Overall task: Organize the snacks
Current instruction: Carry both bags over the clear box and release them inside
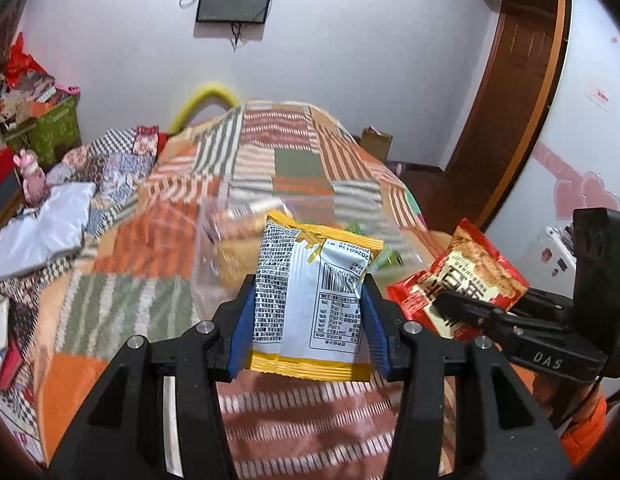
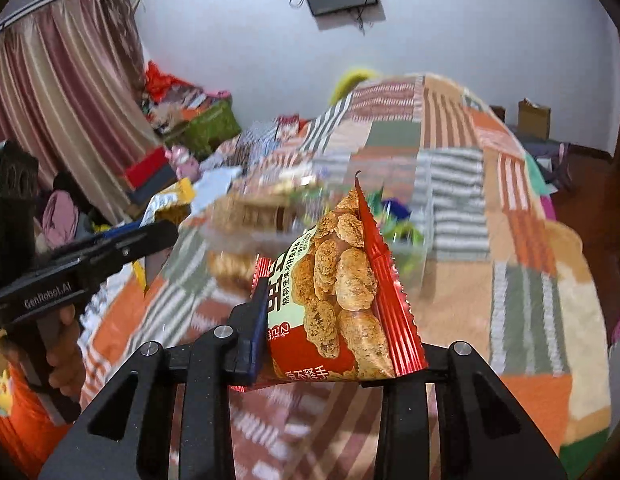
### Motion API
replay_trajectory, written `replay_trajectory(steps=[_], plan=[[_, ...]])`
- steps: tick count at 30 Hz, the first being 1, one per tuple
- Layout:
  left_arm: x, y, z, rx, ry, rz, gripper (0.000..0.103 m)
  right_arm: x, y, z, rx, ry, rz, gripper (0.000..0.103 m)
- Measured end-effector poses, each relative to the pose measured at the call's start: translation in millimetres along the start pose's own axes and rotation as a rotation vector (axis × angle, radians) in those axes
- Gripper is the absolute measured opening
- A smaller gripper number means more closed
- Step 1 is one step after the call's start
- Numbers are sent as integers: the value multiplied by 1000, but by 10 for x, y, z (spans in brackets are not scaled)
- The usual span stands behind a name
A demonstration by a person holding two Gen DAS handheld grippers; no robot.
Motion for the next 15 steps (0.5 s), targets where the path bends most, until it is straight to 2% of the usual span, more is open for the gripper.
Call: replay_trajectory(steps=[4, 9, 15], plan=[[-124, -223, 140, 7, -21, -1, 48, 45, -246, 161, 30, 7, 17, 30], [-266, -470, 399, 7, -55, 15, 48, 93, -444, 479, 21, 8, 19, 30], [-339, -514, 828, -53, -43, 5, 48, 103, -489, 870, -23, -1, 20, 30]])
Point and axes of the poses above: each gripper's, at about its wrist camera, not at the fingertips, and z roughly the way its jaws point, x to its right, y to its underside, the point moved 10 cm from there along z, roughly the way its jaws point, and after that the axes turned 5 degrees about x, right-handed, at the moved point
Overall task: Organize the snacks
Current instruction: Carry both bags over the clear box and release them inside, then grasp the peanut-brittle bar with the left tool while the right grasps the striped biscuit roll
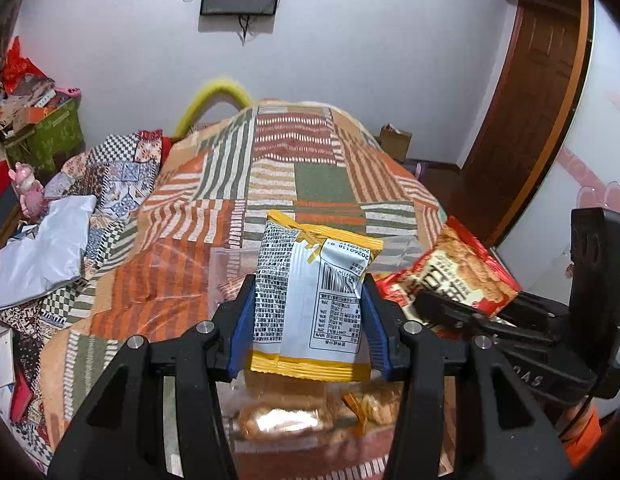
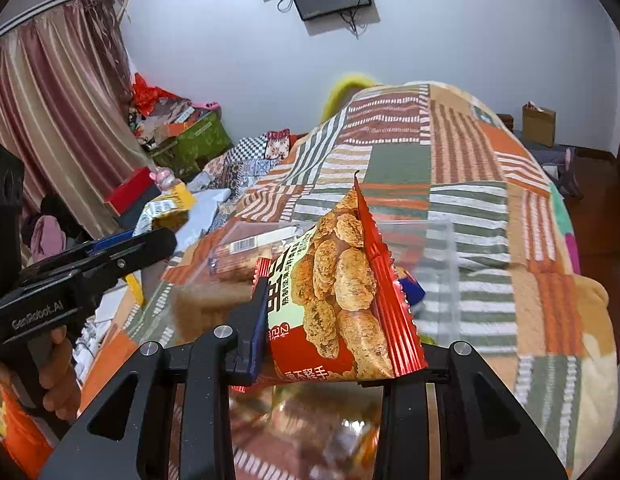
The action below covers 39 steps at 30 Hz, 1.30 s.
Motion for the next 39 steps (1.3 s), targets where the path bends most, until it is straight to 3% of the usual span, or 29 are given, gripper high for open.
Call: replay_trajectory(steps=[8, 12, 19, 22, 25, 32, 39], plan=[[87, 97, 418, -62, 7, 45, 48, 84, 93, 253, -51, 4, -5, 32], [132, 144, 516, -84, 8, 61, 48, 175, 111, 222, -52, 68, -37, 38], [181, 230, 576, -124, 16, 59, 52, 297, 137, 130, -61, 140, -78, 62], [208, 227, 506, -119, 22, 59, 58, 326, 135, 18, -44, 170, -88, 74], [228, 195, 391, -97, 23, 62, 62, 321, 98, -98, -18, 188, -108, 79], [160, 161, -11, -34, 13, 43, 69, 212, 84, -379, 25, 184, -142, 80], [-37, 401, -286, -31, -18, 26, 79, 96, 318, -505, 10, 142, -138, 80]])
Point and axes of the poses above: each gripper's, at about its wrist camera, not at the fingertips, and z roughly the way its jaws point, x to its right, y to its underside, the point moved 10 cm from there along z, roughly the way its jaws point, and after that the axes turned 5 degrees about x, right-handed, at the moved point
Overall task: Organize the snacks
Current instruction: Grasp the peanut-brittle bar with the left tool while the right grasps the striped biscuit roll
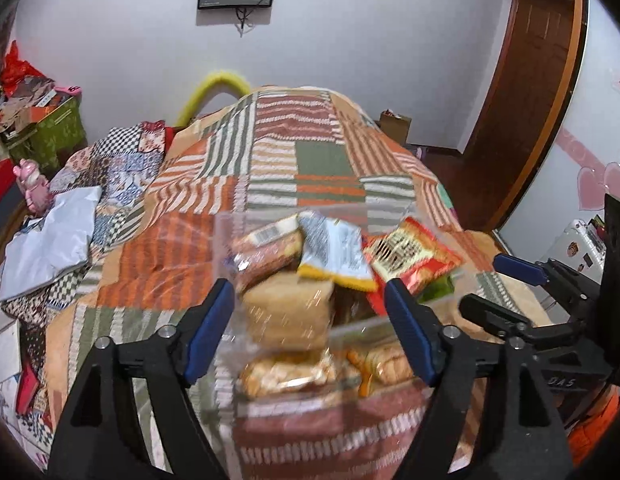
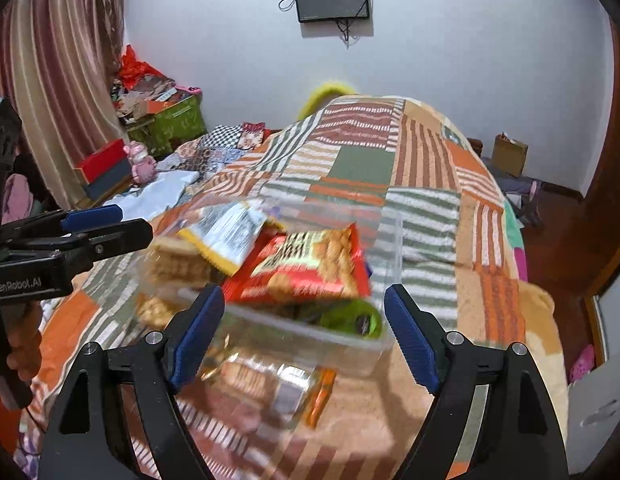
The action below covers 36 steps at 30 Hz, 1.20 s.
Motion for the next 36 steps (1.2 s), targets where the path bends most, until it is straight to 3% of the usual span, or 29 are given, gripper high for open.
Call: replay_trajectory(steps=[7, 14, 23, 29, 36], plan=[[-211, 479, 16, -66, -34, -41, 80, -112, 403, 71, -83, -23, -20, 80], [-177, 865, 252, -152, -14, -58, 80, -199, 669, 323, -174, -52, -20, 80], [-59, 1001, 572, -188, -17, -48, 84, -230, 777, 592, -240, -56, -56, 81], [-110, 1056, 752, -216, -29, -102, 85, -298, 836, 661, -257, -87, -68, 87], [-166, 1065, 732, -192, -40, -119, 75, -347, 864, 671, -262, -118, -68, 86]])
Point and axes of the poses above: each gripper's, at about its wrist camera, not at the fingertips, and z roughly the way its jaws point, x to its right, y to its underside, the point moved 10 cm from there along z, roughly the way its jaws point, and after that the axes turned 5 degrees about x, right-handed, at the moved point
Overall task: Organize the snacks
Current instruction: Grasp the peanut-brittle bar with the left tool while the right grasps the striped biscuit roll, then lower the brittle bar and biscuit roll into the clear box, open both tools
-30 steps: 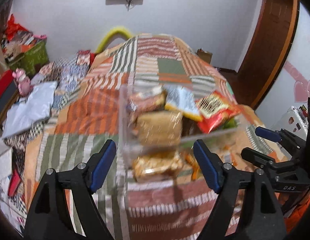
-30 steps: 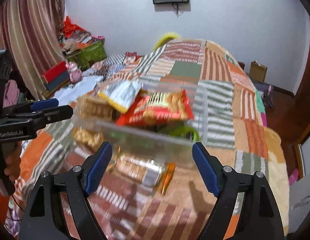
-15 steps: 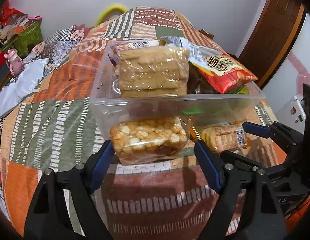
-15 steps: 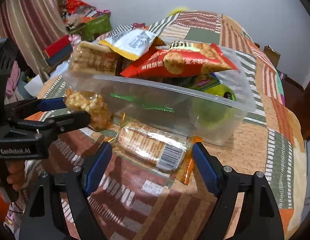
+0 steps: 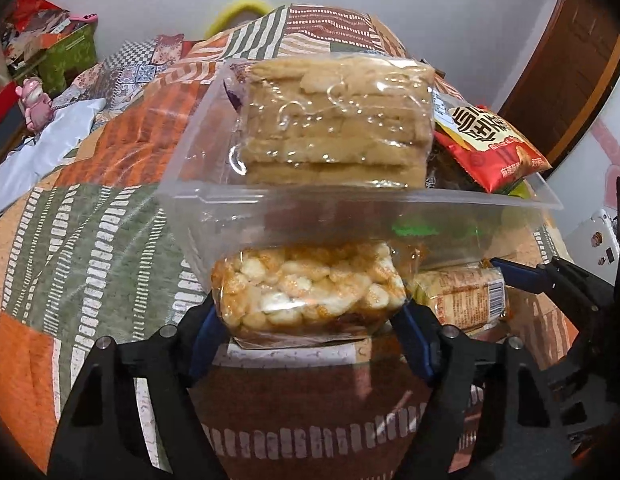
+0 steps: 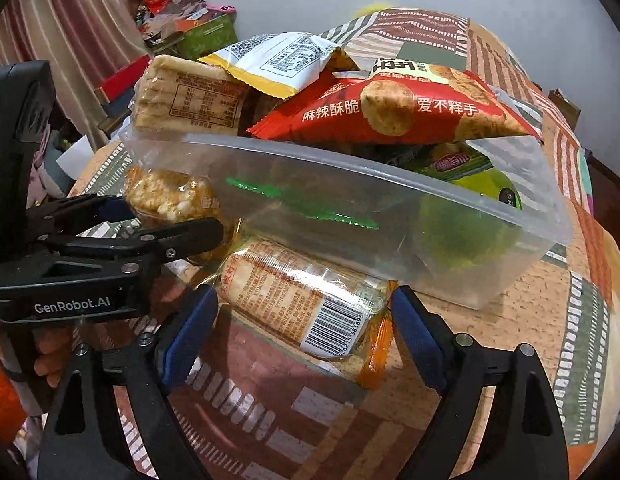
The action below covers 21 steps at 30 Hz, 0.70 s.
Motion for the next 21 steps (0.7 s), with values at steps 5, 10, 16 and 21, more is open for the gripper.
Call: replay_trajectory(steps=[5, 10, 16, 21], plan=[[-19, 42, -90, 12, -4, 5, 75, -22, 4, -12, 4, -14, 0, 72], [7, 119, -256, 28, -2, 29, 75, -26, 30, -93, 13, -19, 17, 69], [75, 110, -527, 64, 14, 36, 74, -22, 10, -324, 61, -23, 46, 69], [138, -26, -779, 116, 31, 30, 74, -52, -138, -617, 133, -25, 56, 69]])
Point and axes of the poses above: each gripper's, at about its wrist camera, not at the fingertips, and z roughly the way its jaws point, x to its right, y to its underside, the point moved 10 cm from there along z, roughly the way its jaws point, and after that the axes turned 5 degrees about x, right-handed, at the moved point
